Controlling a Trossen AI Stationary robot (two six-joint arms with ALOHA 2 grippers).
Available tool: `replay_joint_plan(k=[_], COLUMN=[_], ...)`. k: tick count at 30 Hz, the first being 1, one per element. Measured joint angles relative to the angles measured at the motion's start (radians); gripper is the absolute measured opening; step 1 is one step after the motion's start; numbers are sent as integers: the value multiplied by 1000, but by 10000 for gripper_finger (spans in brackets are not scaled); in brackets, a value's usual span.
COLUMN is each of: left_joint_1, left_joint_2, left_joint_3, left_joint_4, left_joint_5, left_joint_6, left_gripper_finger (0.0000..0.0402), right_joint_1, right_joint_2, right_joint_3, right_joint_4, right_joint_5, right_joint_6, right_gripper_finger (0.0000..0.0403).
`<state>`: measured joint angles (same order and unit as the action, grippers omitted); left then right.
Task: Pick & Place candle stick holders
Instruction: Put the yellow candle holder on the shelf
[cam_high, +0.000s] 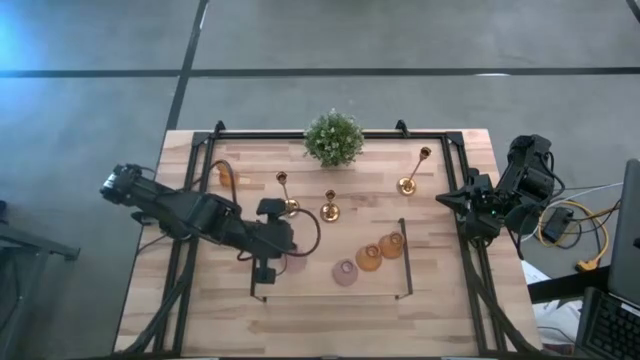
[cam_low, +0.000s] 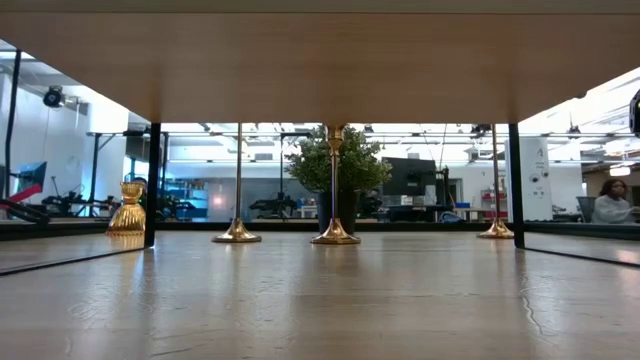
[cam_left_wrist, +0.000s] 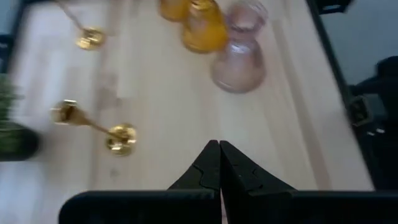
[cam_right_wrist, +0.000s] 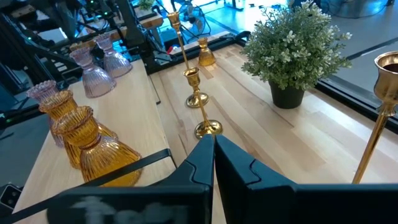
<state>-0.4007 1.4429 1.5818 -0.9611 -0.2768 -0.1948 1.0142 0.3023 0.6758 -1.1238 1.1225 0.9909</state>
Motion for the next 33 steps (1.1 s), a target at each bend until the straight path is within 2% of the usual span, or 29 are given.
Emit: replay_joint_plan(k=[5,10,13,16,19,21,27,33], left_joint_1=[-55,-169,-227,-236,-209,-185,-68,127], left_joint_2=[-2,-12,-13,-19,-33,-47,-124,-225], left_joint_3=[123,182,178,178,178,168,92,2], left_joint_4=[-128,-195,-305,-449,-587,-606,-609,-609], left_joint_5=[-188,-498,-747,-898,-957,-986,-984,-925], left_joint_6=[-15,-90,-223,-410,-596,-670,-695,-700], left_gripper_finger=[0,0,0,0,0,0,0,0], right_joint_1=[0,0,0,0,0,0,0,0], right_joint_2=[0,0,0,0,0,0,0,0], right_joint_3=[0,0,0,0,0,0,0,0], right_joint_4=[0,0,0,0,0,0,0,0], right_joint_5=[0,0,0,0,0,0,0,0], right_joint_6=[0,0,0,0,0,0,0,0], right_gripper_finger=[8,8,8,8,8,8,8,8])
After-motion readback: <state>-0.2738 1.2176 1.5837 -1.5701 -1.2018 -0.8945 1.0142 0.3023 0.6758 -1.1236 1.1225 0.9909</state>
